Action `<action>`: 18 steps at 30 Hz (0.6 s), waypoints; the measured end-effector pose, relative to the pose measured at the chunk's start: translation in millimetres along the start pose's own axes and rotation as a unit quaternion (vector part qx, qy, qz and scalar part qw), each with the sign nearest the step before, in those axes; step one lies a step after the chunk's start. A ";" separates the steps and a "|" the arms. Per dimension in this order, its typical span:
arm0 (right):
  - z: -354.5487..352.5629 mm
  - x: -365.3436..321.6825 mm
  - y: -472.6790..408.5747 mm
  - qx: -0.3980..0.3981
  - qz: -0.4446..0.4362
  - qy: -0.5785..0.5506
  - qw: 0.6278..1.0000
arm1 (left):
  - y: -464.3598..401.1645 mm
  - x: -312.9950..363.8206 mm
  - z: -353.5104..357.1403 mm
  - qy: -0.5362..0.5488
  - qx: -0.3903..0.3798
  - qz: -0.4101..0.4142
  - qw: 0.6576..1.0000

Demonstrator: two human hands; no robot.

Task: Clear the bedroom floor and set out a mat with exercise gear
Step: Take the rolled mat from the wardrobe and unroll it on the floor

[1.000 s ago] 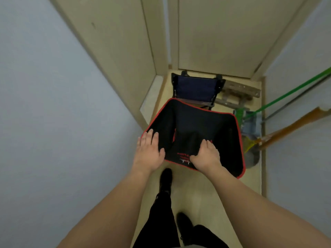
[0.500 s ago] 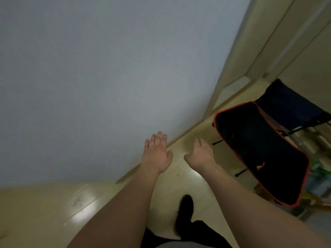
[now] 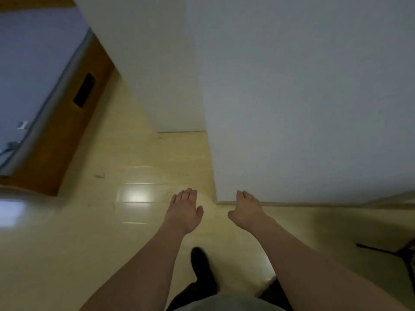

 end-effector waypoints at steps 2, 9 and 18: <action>14.7 -77.6 11.0 -0.011 -0.057 0.020 0.998 | 28.0 -64.3 -19.9 0.022 0.028 -0.044 0.998; 23.6 -273.0 39.7 0.019 -0.178 0.113 0.977 | 101.1 -221.3 -72.6 0.063 0.116 -0.162 0.978; 25.6 -451.8 -0.6 -0.007 -0.234 0.180 0.955 | 83.9 -369.9 -133.7 0.096 0.168 -0.204 0.960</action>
Point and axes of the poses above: each hand's wrist, its own y-axis away from the middle knuckle, its own z-axis out of the palm, x = y × z, the point moved 7 cm from there along -y, towards the middle knuckle, and after that the axes turned 15 degrees about z, right-handed, at the moved point
